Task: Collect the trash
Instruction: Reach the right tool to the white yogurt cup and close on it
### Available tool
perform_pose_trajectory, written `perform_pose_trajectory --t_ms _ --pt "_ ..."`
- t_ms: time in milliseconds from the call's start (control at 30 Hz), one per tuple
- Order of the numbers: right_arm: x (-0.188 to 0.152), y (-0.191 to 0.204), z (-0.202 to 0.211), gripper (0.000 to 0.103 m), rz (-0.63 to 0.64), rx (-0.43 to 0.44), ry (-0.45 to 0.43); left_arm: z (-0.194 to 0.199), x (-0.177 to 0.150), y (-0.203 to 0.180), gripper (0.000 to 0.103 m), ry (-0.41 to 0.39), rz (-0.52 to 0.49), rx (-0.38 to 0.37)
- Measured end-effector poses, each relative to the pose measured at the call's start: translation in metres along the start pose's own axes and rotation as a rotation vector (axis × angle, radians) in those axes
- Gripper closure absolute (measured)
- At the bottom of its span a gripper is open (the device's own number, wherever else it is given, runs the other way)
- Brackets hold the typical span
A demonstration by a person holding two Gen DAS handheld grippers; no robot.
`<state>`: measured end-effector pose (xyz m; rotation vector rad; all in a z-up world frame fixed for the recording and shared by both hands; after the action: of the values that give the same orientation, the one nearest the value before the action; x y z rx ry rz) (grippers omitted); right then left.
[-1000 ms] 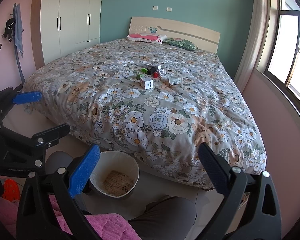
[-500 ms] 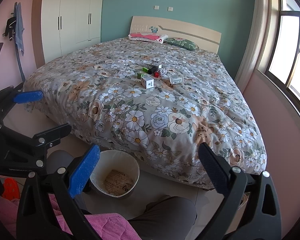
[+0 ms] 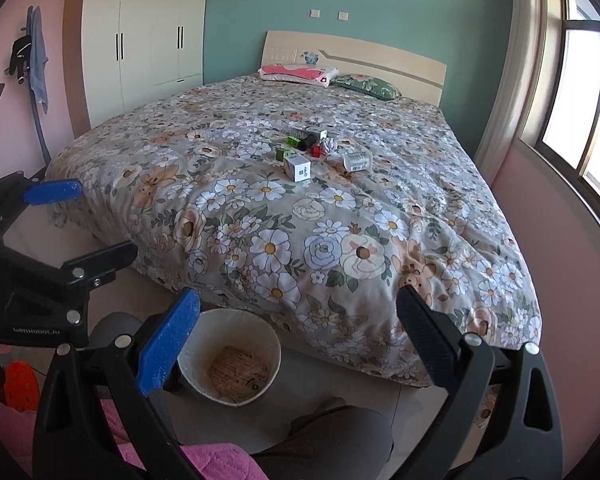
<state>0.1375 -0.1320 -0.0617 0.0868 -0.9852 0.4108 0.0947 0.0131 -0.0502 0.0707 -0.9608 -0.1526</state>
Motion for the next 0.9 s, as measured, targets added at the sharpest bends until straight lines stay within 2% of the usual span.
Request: perform_pose_trajectory --t_ms 267,467,733,900 --pt "0.025 -0.016 -0.038 0.007 0.01 -0.006 -0.004 -0.038 0.018 0.009 0.003 0.021 0.033 -0.007" --pt "0.048 -0.036 -0.088 0.007 0.045 0.009 -0.013 -0.088 0.036 0.013 0.003 0.064 0.056 0.01" --pt "0.08 -0.079 -0.18 0.007 0.059 0.013 0.015 -0.155 0.072 0.025 0.003 0.078 0.135 0.045" --pt "0.105 -0.117 -0.24 0.007 -0.001 0.031 0.007 -0.214 0.093 0.031 0.003 0.105 0.195 0.057"
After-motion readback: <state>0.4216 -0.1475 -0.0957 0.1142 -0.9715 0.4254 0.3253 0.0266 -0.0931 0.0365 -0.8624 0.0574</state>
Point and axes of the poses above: each gripper's, at about its wrist camera, not at the fingertips, and z roughly against the way its jaws point, y to its left, x to its top, the point moved 8 cm from there along -z, roughly the way its jaws point, and after that the axes turned 6 degrees about -y, right-handed, at the moved point
